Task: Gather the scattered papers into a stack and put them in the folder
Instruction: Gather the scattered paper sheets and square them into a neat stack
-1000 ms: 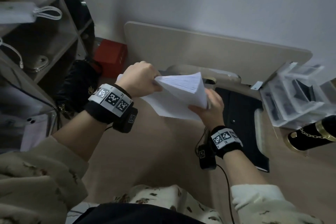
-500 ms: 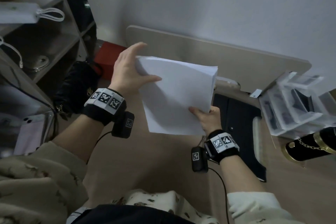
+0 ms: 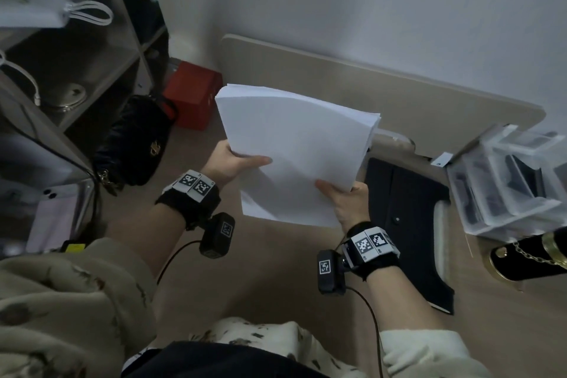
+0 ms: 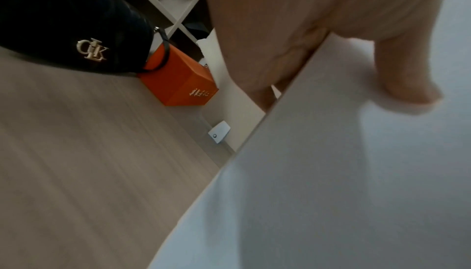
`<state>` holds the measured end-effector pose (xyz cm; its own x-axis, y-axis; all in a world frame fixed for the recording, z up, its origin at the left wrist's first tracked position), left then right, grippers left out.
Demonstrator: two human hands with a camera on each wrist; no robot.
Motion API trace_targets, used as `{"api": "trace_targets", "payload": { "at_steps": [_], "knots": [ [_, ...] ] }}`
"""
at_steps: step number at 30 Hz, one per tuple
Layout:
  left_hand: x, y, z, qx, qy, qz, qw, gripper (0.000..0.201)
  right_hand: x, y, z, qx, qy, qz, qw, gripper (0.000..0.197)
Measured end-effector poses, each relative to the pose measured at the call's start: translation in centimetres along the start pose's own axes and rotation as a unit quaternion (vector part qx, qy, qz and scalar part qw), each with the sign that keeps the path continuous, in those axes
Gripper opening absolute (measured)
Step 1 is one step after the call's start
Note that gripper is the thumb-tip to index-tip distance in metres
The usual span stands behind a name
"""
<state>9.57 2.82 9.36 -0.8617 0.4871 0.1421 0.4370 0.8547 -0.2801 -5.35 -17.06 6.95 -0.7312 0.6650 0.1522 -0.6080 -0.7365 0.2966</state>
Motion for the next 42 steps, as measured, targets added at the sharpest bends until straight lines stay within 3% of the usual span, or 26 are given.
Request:
{"api": "trace_targets", "payload": {
  "at_steps": [3, 11, 19, 22, 24, 30, 38, 40, 42],
  "knots": [
    [-0.1, -0.4, -0.3, -0.003, -0.045, -0.025, 0.999, 0.033, -0.2, -0.3, -0.2, -0.015, -0.016, -0.019, 1.0, 0.015],
    [-0.3, -1.5, 0.5, 0.03, -0.083, -0.074, 0.993, 0.027, 0.0, -1.3, 0.4, -0.046, -0.011, -0.028, 0.998, 0.019],
    [-0.1, -0.5, 4.5, 0.005, -0.015, -0.095, 0.995, 0.025, 1.2, -1.7, -1.0, -0.046, -0.068, 0.001, 0.997, 0.013],
    [-0.1, -0.7, 5.1, -0.001, 0.005, -0.076, 0.997, 0.029, 1.1, -1.4, -1.3, -0.056, -0.032, -0.009, 0.998, 0.038],
    [-0.4, -0.5, 5.3, 0.004, 0.024, -0.068, 0.997, 0.032, 0.6, -1.3, -2.0, -0.052, -0.026, -0.01, 0.998, 0.041],
    [-0.1, 0.4, 7.7, -0.012, 0.077, -0.061, 0.995, 0.038, -0.6, -2.3, -4.5, -0.026, -0.054, 0.024, 0.998, 0.033],
    [-0.3, -0.2, 7.3, 0.009, 0.051, -0.087, 0.995, 0.032, -1.5, -1.8, -4.0, -0.016, -0.036, 0.002, 0.999, 0.032],
    [-0.4, -0.2, 7.6, 0.009, 0.056, -0.087, 0.995, 0.032, -1.8, -2.1, -4.7, 0.003, -0.067, 0.013, 0.998, 0.019],
    [-0.2, 0.1, 7.9, 0.013, 0.065, -0.092, 0.993, 0.031, -2.0, -2.7, -6.8, 0.043, -0.144, 0.022, 0.988, 0.058]
  ]
}}
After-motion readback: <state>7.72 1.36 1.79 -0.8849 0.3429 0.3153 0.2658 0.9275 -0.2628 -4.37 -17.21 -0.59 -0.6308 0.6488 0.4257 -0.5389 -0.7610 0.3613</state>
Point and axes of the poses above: each hand's wrist, its own x-axis away from the middle knuckle, its own y-axis out of the back of the hand, z = x × y, the point moved 5 cm from there along -x, towards the middle knuckle, and after that the axes turned 15 degrees about x, right-handed, at the moved point
